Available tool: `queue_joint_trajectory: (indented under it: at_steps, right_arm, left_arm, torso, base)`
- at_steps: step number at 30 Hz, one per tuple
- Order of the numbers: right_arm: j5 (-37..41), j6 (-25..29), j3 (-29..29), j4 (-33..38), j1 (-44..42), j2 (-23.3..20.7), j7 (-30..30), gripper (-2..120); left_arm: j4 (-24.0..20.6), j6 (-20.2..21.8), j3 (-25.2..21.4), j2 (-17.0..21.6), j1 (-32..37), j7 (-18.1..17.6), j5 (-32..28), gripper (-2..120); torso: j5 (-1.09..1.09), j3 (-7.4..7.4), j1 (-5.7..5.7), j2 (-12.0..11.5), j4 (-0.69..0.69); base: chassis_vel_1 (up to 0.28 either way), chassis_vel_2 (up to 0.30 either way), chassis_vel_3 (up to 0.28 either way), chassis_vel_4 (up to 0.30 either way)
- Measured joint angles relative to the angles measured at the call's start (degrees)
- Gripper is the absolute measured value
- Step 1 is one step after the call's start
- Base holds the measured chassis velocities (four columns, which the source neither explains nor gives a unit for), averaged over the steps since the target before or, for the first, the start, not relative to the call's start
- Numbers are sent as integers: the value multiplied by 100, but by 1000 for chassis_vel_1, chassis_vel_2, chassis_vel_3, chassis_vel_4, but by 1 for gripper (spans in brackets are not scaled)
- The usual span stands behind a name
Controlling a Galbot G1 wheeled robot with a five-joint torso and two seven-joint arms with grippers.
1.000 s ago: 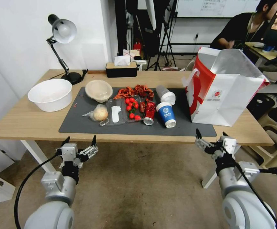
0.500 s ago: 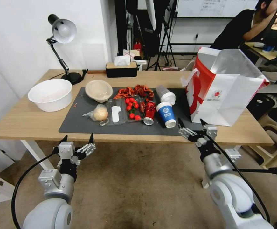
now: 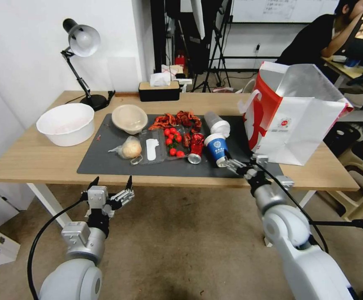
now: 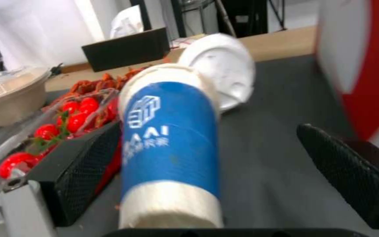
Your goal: Pick up the trash from the table and place it into the takeout bag.
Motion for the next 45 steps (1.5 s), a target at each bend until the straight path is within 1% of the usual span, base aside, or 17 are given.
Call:
queue_joint_trajectory:
  at_steps: [7,11,14,18,20,22,23,25,26,28,29,30,35,36,38,43,45]
  right_arm:
    - [236,-130,-356,-296,439,43,61,98]
    - [272,-423,-555,-380,644,97,299,89]
    - [369,-795,-651,-370,697,110,561,78]
    - [378,-853,-664,-331,695,116,623,74]
    - [389,-903,-666,-298,689,118,666,59]
    - [413,-949,-668,-264,682,119,716,51]
    - [413,-949,-668,-264,682,119,716,51]
    - [424,-960,-668,-236,656,119,744,39]
    - [424,-960,-668,-236,656,119,744,39]
    - [435,-960,-660,-203,619,122,759,31]
    - [441,-960,-647,-170,583,123,767,23]
    - [441,-960,-647,-170,583,123,767,23]
    - [453,-944,-439,191,364,148,789,6]
    - [453,-944,-439,191,364,148,789,6]
    - [506,-867,-134,818,190,46,637,1]
    - [977,-491,291,1368,190,-244,132,1]
    - [1322,-133,565,1517,382,-501,-156,1]
  left_arm:
    - [-23,-95,-48,-29,57,-7,64,100]
    - [-10,-187,-72,-42,76,-21,108,100]
    - [4,-243,-76,-51,82,-30,125,100]
    - [8,-266,-76,-53,85,-32,132,100]
    - [12,-280,-76,-54,87,-33,135,100]
    - [20,-305,-76,-56,91,-35,141,100]
    - [20,-305,-76,-56,91,-35,141,100]
    - [30,-333,-73,-61,98,-37,146,100]
    - [30,-333,-73,-61,98,-37,146,100]
    - [37,-352,-70,-61,103,-38,151,100]
    - [39,-359,-70,-61,103,-39,153,100]
    - [39,-359,-70,-61,103,-39,153,100]
    - [66,-401,-67,-58,106,-42,175,100]
    - [66,-401,-67,-58,106,-42,175,100]
    - [89,-439,-58,-59,114,-42,186,100]
    - [108,-463,-23,-72,108,-42,208,100]
    - [120,-483,-6,-88,108,-42,231,100]
  torso:
    - [0,0,0,0,0]
    - [-1,0,0,0,0]
    - [-1,0,0,0,0]
    - [-1,0,0,0,0]
    - [-1,0,0,0,-1]
    - [-1,-1,0,0,0]
    - [-1,-1,0,0,0]
    - [-1,-1,0,1,0]
    - [-1,-1,0,1,0]
    - [-1,-1,0,1,0]
    - [-1,-1,0,1,0]
    - [-1,-1,0,1,0]
    - [1,0,0,1,0]
    - [1,0,0,1,0]
    - [0,-1,-1,1,0]
    - [0,-1,-2,1,-1]
    - [0,-1,-1,1,-1]
  base:
    - [0,0,0,0]
    - [0,0,0,0]
    - [0,0,0,0]
    - [0,0,0,0]
    - [0,0,0,0]
    - [0,0,0,0]
    - [0,0,0,0]
    - [0,0,0,0]
    - [0,0,0,0]
    - [0,0,0,0]
    - [0,0,0,0]
    - [0,0,0,0]
    - [0,0,0,0]
    - [0,0,0,0]
    - [0,0,0,0]
    - [0,0,0,0]
    - [0,0,0,0]
